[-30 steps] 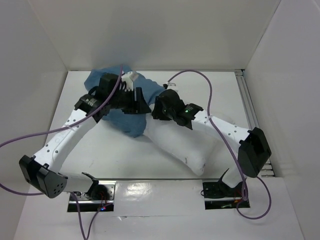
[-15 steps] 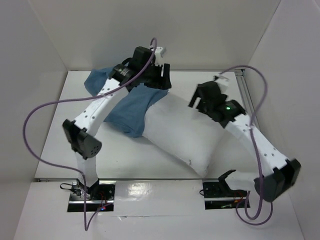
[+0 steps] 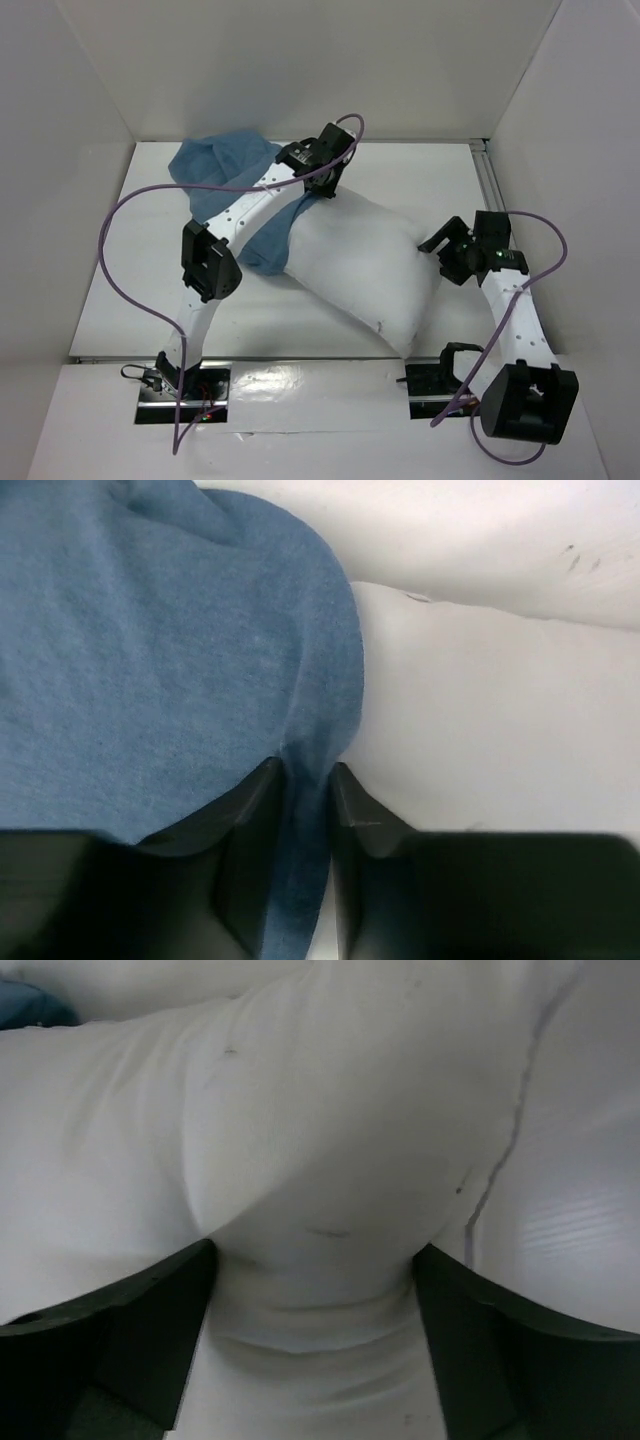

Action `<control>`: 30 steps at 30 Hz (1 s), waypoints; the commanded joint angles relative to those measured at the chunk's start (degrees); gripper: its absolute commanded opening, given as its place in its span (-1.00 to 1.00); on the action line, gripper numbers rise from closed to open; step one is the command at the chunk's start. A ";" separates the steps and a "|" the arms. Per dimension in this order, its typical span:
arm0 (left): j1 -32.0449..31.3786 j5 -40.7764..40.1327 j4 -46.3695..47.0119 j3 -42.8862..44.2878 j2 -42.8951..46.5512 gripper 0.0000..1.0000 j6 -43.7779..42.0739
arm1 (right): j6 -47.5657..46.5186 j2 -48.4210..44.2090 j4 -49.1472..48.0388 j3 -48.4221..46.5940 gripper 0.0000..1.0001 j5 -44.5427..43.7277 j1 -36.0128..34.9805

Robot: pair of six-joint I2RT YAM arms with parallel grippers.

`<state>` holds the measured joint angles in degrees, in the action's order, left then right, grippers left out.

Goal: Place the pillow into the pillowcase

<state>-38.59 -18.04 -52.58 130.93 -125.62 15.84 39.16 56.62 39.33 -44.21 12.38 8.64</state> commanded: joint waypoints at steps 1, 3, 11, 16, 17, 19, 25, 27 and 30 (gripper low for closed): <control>0.09 -3.57 -1.38 2.48 -1.47 -0.32 -0.81 | -0.84 2.43 -9.26 2.19 0.63 9.06 -2.30; 0.09 -2.97 -1.39 2.48 -0.86 -0.57 -0.20 | -0.84 3.84 -13.13 2.72 0.29 9.77 -4.59; 0.09 11.34 0.36 4.86 1.78 -1.00 1.47 | 0.30 8.15 -17.43 -0.79 -1.00 3.01 -17.68; 0.09 36.63 5.45 4.86 6.96 -1.00 6.92 | 4.34 14.01 -30.52 -9.27 -1.00 5.53 -23.31; 0.09 40.59 8.34 4.86 7.93 -1.00 9.63 | 3.83 15.87 -32.80 -13.41 -1.00 6.33 -25.24; 0.09 49.28 10.90 6.95 10.74 -1.00 13.06 | 0.85 20.52 -31.52 -23.42 -1.00 6.34 -27.88; 0.88 53.11 19.79 1.90 18.92 -1.00 20.38 | 0.29 14.77 -30.02 -28.80 -1.00 -8.04 -41.68; 1.93 52.33 19.79 0.12 18.40 -1.00 20.90 | 3.02 12.65 -30.62 -22.27 -1.00 -9.04 -42.31; 3.60 47.86 18.13 -2.26 13.84 -1.00 19.07 | 7.76 9.13 -31.86 -9.96 -1.00 -12.72 -41.70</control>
<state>-32.80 19.38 -44.80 129.82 -109.06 30.37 40.18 64.31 11.70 -63.59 -0.21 -31.64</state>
